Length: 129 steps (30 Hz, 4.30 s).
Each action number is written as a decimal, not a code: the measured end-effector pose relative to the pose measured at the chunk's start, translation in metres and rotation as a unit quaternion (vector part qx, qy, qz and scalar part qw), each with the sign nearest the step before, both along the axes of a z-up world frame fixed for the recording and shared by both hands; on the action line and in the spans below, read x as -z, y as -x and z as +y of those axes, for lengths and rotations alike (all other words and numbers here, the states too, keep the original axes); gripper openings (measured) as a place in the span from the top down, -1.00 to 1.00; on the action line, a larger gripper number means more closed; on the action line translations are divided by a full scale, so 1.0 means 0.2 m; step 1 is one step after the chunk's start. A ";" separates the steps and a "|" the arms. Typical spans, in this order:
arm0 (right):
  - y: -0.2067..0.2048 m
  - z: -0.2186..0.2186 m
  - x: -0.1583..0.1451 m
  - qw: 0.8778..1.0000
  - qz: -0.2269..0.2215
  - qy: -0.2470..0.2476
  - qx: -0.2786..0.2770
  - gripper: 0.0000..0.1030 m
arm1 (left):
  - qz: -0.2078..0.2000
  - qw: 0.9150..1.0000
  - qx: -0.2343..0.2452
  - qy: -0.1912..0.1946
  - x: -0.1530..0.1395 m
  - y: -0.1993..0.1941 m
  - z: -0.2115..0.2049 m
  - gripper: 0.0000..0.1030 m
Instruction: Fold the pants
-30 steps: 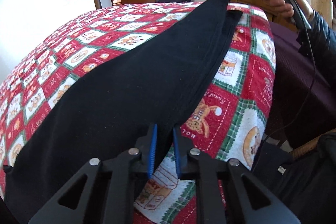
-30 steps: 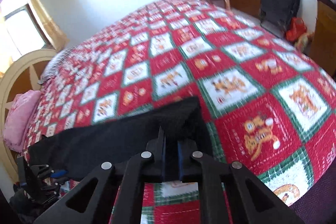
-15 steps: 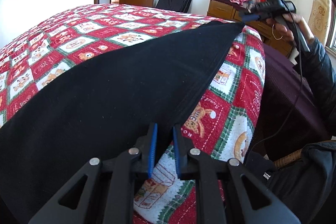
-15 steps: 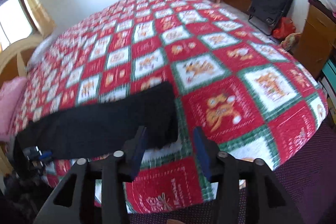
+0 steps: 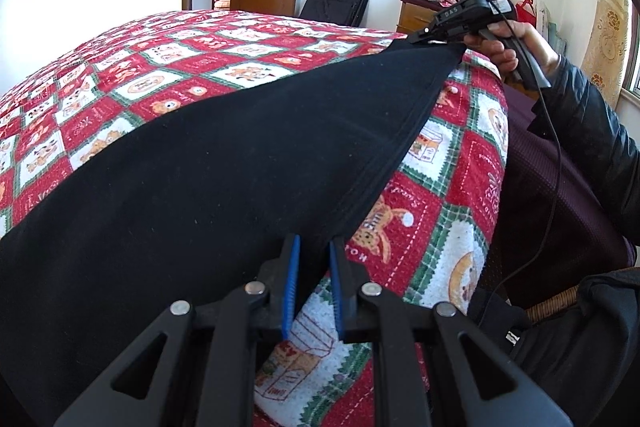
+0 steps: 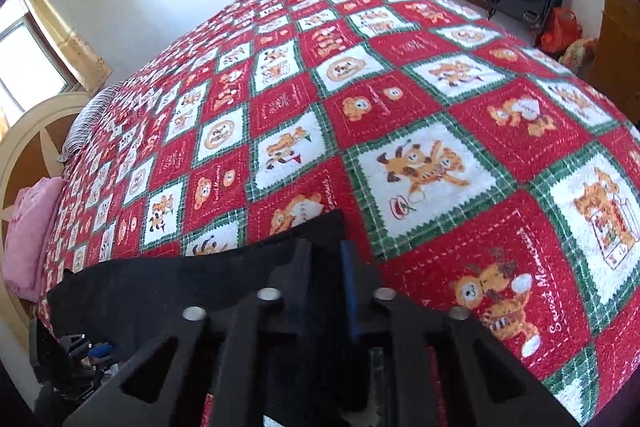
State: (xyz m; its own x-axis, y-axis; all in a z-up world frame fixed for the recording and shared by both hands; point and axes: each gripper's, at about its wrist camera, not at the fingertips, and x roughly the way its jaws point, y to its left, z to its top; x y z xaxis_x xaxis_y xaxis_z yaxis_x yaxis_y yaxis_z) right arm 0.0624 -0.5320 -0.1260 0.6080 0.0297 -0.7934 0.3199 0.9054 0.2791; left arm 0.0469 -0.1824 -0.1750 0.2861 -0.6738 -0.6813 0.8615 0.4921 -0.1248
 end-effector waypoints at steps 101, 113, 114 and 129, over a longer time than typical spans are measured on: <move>0.11 1.03 0.28 0.981 0.022 0.115 -0.154 0.24 | -0.025 0.998 -0.063 -0.002 -0.02 0.01 0.11 0.26; 0.10 1.04 0.28 0.978 0.030 0.122 -0.167 0.24 | -0.097 0.981 -0.169 -0.015 -0.14 -0.03 0.40 -0.15; 0.10 1.05 0.26 0.978 0.031 0.127 -0.162 0.24 | -0.091 0.978 -0.185 -0.017 -0.13 -0.06 0.45 -0.15; 0.05 1.56 0.35 0.951 0.019 0.180 -0.251 0.22 | -0.074 0.966 -0.247 -0.002 -0.05 -0.12 0.74 -0.16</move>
State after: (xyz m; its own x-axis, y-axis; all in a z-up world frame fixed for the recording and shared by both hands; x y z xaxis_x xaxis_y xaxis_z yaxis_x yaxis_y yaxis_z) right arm 0.0521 -0.2193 -0.1951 0.5604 0.0303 -0.8277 -0.1741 0.9813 -0.0819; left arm 0.0709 -0.0354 -0.1645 0.6663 -0.4275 -0.6110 0.5295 0.8482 -0.0159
